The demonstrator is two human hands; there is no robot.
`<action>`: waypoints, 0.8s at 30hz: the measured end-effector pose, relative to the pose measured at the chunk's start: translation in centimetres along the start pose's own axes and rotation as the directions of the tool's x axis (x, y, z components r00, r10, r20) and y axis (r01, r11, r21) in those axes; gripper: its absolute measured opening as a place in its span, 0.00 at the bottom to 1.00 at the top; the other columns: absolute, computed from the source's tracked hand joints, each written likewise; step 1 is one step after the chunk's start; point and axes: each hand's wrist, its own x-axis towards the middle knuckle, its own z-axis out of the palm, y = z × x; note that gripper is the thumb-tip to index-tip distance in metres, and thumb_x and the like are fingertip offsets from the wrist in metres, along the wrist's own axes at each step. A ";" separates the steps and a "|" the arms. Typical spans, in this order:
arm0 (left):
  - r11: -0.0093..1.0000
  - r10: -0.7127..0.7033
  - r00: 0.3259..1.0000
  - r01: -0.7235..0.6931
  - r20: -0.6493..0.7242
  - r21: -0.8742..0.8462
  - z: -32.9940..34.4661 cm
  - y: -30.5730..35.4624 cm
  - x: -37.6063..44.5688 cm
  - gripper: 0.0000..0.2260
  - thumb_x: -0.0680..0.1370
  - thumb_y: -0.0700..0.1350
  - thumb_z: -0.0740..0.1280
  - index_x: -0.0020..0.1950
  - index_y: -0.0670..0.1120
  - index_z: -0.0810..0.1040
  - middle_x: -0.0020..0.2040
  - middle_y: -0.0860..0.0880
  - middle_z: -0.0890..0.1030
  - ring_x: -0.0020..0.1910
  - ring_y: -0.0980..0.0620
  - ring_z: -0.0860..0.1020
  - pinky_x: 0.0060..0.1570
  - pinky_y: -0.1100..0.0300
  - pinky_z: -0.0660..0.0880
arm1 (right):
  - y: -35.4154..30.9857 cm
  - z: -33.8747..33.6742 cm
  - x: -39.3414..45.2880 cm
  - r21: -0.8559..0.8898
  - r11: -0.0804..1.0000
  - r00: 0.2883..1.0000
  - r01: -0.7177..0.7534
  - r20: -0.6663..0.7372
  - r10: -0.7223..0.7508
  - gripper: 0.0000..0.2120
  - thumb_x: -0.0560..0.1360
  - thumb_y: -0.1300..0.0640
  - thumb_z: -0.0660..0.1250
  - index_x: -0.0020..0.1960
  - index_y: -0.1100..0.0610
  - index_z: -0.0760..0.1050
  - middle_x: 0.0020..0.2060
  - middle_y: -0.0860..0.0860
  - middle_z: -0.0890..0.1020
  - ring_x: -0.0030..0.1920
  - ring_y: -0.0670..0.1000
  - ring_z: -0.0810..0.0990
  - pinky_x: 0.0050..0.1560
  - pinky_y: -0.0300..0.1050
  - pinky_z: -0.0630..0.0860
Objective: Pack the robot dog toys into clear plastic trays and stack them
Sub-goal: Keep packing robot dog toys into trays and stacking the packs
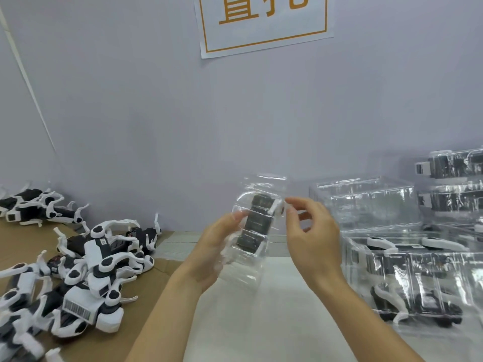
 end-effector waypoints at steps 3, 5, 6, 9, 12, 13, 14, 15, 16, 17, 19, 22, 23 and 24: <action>0.995 0.061 0.990 -0.050 -0.128 0.089 0.4 0.0 0.6 0.28 0.61 0.67 0.76 0.57 0.57 0.83 0.58 0.55 0.84 0.62 0.54 0.80 0.65 0.52 0.72 | -0.6 -0.3 0.4 0.116 0.982 0.989 -0.147 -0.011 0.149 0.08 0.81 0.53 0.62 0.59 0.46 0.74 0.48 0.40 0.78 0.47 0.36 0.76 0.41 0.28 0.71; 0.977 0.114 0.977 -0.078 -0.178 0.199 0.3 -0.1 0.9 0.26 0.59 0.68 0.76 0.55 0.63 0.83 0.55 0.60 0.84 0.59 0.55 0.81 0.58 0.57 0.73 | -1.2 -0.5 0.6 0.124 0.971 0.978 -0.206 0.048 0.202 0.13 0.80 0.46 0.63 0.63 0.46 0.70 0.52 0.42 0.77 0.47 0.35 0.76 0.41 0.30 0.70; 0.961 0.135 0.976 -0.086 -0.172 0.264 0.2 -0.1 0.9 0.25 0.59 0.69 0.75 0.54 0.66 0.82 0.52 0.61 0.84 0.56 0.54 0.81 0.54 0.59 0.72 | -1.4 -0.6 0.7 0.106 0.968 0.972 -0.229 0.084 0.221 0.18 0.79 0.41 0.63 0.66 0.46 0.69 0.55 0.43 0.76 0.49 0.36 0.76 0.45 0.32 0.69; 0.880 0.185 0.978 -0.119 -0.101 0.459 -0.2 0.2 0.9 0.27 0.58 0.70 0.75 0.56 0.69 0.79 0.55 0.60 0.83 0.58 0.62 0.77 0.55 0.66 0.70 | -1.7 -1.1 1.5 0.018 0.961 0.952 -0.276 0.143 0.271 0.36 0.73 0.31 0.64 0.75 0.46 0.62 0.65 0.49 0.73 0.63 0.47 0.72 0.60 0.44 0.68; 0.759 0.257 0.966 -0.179 -0.036 0.626 0.2 0.8 0.6 0.29 0.57 0.71 0.74 0.57 0.72 0.76 0.66 0.64 0.73 0.69 0.65 0.67 0.70 0.54 0.66 | -1.7 -1.7 2.2 -0.032 0.934 0.916 -0.356 0.188 0.356 0.43 0.68 0.28 0.66 0.76 0.45 0.60 0.73 0.49 0.67 0.71 0.52 0.69 0.68 0.55 0.70; 0.724 0.264 0.964 -0.179 -0.028 0.666 0.4 1.1 0.5 0.30 0.56 0.72 0.74 0.58 0.73 0.75 0.68 0.63 0.70 0.72 0.61 0.65 0.72 0.49 0.63 | -1.7 -1.7 2.3 -0.027 0.924 0.907 -0.381 0.182 0.380 0.41 0.68 0.30 0.67 0.75 0.45 0.62 0.73 0.48 0.68 0.70 0.53 0.70 0.67 0.58 0.72; 0.696 0.269 0.963 -0.179 -0.022 0.695 0.6 1.5 0.4 0.31 0.55 0.73 0.73 0.58 0.75 0.74 0.69 0.62 0.69 0.73 0.59 0.64 0.73 0.46 0.62 | -1.6 -1.7 2.3 -0.025 0.920 0.906 -0.391 0.165 0.389 0.37 0.69 0.34 0.68 0.74 0.46 0.65 0.72 0.48 0.69 0.69 0.53 0.72 0.65 0.58 0.74; 0.672 0.276 0.961 -0.182 -0.014 0.718 0.7 1.8 0.3 0.32 0.54 0.75 0.72 0.58 0.75 0.73 0.69 0.63 0.68 0.74 0.59 0.63 0.73 0.45 0.61 | -1.6 -1.7 2.3 -0.024 0.921 0.910 -0.390 0.142 0.389 0.33 0.70 0.36 0.68 0.72 0.46 0.68 0.70 0.48 0.72 0.67 0.53 0.74 0.64 0.58 0.75; 0.652 0.284 0.959 -0.187 -0.009 0.735 0.8 2.1 0.2 0.34 0.54 0.76 0.71 0.59 0.75 0.72 0.69 0.63 0.68 0.74 0.59 0.63 0.74 0.45 0.61 | -1.6 -1.7 2.4 -0.016 0.921 0.913 -0.390 0.125 0.389 0.30 0.70 0.38 0.67 0.69 0.47 0.71 0.68 0.48 0.73 0.65 0.53 0.76 0.63 0.57 0.76; 0.656 0.289 0.957 -0.190 -0.011 0.731 0.7 2.4 0.1 0.34 0.55 0.77 0.70 0.60 0.75 0.72 0.68 0.65 0.69 0.73 0.60 0.63 0.74 0.46 0.61 | -1.7 -1.7 2.4 -0.001 0.918 0.912 -0.397 0.114 0.394 0.30 0.68 0.37 0.67 0.67 0.47 0.73 0.67 0.48 0.75 0.63 0.54 0.77 0.62 0.57 0.77; 0.751 0.292 0.954 -0.187 -0.064 0.633 0.7 2.8 0.0 0.32 0.59 0.78 0.67 0.62 0.73 0.72 0.66 0.68 0.70 0.71 0.61 0.66 0.71 0.51 0.63 | -2.2 -2.0 2.7 0.032 0.906 0.904 -0.423 0.091 0.419 0.32 0.64 0.37 0.66 0.65 0.47 0.75 0.63 0.49 0.77 0.61 0.56 0.79 0.61 0.58 0.77; 0.881 0.315 0.906 -0.167 -0.284 0.443 1.2 3.5 0.2 0.24 0.70 0.68 0.71 0.64 0.65 0.73 0.66 0.59 0.73 0.66 0.56 0.71 0.58 0.59 0.68 | -2.7 -2.8 3.3 0.092 0.885 0.890 -0.456 0.040 0.454 0.31 0.63 0.38 0.67 0.64 0.50 0.77 0.63 0.48 0.78 0.62 0.57 0.79 0.59 0.58 0.78; 0.914 0.291 0.878 -0.138 -0.379 0.382 1.5 3.7 0.4 0.21 0.74 0.63 0.71 0.64 0.61 0.73 0.65 0.55 0.74 0.63 0.54 0.73 0.56 0.58 0.69 | -2.8 -3.0 3.6 0.124 0.875 0.883 -0.468 0.018 0.469 0.30 0.65 0.39 0.68 0.63 0.51 0.77 0.63 0.48 0.78 0.61 0.56 0.79 0.57 0.57 0.80; 0.952 0.225 0.858 -0.094 -0.462 0.290 1.8 4.0 0.5 0.19 0.76 0.60 0.70 0.64 0.59 0.72 0.65 0.53 0.74 0.60 0.53 0.75 0.54 0.56 0.70 | -2.9 -3.2 3.8 0.161 0.863 0.874 -0.479 0.000 0.486 0.28 0.68 0.40 0.69 0.63 0.52 0.78 0.63 0.49 0.78 0.59 0.55 0.79 0.53 0.54 0.82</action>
